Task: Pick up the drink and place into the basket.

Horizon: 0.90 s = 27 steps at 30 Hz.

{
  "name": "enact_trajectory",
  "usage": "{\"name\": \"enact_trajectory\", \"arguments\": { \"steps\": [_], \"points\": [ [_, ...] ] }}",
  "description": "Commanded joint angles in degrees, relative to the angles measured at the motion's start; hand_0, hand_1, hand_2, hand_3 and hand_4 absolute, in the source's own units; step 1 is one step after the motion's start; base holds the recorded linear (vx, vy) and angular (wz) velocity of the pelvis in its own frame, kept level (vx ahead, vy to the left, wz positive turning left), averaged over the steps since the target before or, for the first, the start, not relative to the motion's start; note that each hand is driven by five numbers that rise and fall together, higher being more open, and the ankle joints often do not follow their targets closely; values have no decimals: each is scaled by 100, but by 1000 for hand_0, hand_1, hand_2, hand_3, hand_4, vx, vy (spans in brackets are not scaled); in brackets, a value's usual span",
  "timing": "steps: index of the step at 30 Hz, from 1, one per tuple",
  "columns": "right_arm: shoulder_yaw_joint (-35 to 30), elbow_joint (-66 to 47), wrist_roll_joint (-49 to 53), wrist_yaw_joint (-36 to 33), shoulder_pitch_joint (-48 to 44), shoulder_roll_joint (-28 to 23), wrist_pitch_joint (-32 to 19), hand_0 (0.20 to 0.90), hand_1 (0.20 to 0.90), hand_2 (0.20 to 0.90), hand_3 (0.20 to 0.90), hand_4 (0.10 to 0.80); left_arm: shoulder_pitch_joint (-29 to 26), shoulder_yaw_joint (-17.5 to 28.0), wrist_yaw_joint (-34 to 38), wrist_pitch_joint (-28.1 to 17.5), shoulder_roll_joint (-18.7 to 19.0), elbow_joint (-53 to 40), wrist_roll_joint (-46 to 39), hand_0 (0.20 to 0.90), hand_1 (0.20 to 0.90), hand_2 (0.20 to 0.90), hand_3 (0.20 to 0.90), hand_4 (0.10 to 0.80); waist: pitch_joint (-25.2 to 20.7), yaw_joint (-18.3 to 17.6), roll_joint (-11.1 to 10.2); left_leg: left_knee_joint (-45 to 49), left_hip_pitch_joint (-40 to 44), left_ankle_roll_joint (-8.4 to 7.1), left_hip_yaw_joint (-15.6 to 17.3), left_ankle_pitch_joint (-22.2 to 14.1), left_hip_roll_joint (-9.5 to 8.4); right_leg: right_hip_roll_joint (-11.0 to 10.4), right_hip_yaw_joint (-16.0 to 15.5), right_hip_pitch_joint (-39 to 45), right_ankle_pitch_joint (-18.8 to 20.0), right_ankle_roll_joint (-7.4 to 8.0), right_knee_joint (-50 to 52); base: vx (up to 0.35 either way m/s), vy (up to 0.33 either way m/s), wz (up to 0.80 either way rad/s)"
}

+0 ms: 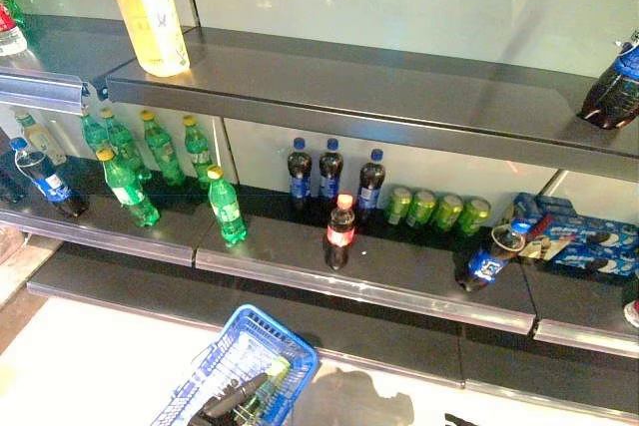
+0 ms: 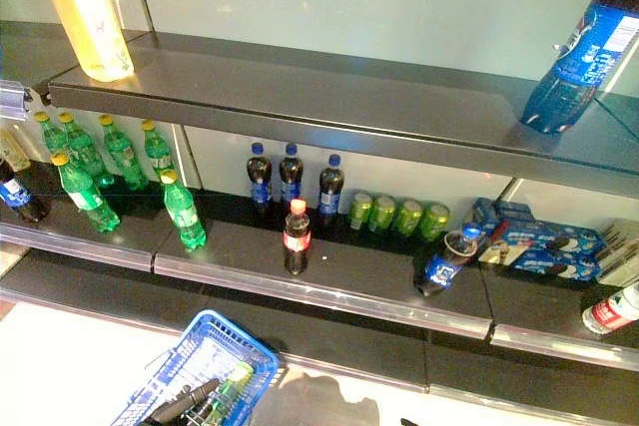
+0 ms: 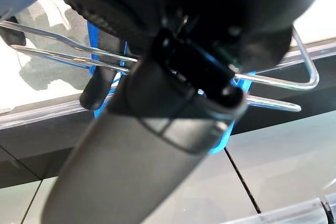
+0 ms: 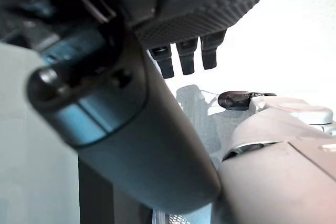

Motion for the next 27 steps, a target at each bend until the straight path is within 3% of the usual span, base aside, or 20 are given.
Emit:
{"name": "enact_trajectory", "arguments": {
  "steps": [1,5,27],
  "points": [
    [-26,156,67,16,-356,-311,-251,900,900,900,900,800,-299,5,-652,-184,-70,-193,168,300,300,300,200,100,69,106,335,-1,121,289,-193,-362,-370,271,-416,-106,-98,-144,382,0,0,0],
    [-10,128,86,15,-336,-308,-238,900,900,900,900,800,-301,-35,-831,-15,-78,-230,145,300,300,300,200,100,100,94,340,-1,102,287,-168,-360,-367,266,-421,-124,-67,-133,359,0,0,0],
    [40,109,94,35,-330,-280,-266,900,900,900,900,800,-298,-77,-793,-58,-42,-232,180,300,300,300,200,100,106,57,367,-1,105,335,-154,-399,-413,271,-394,-198,-126,-134,473,0,0,0]
  ]
}}
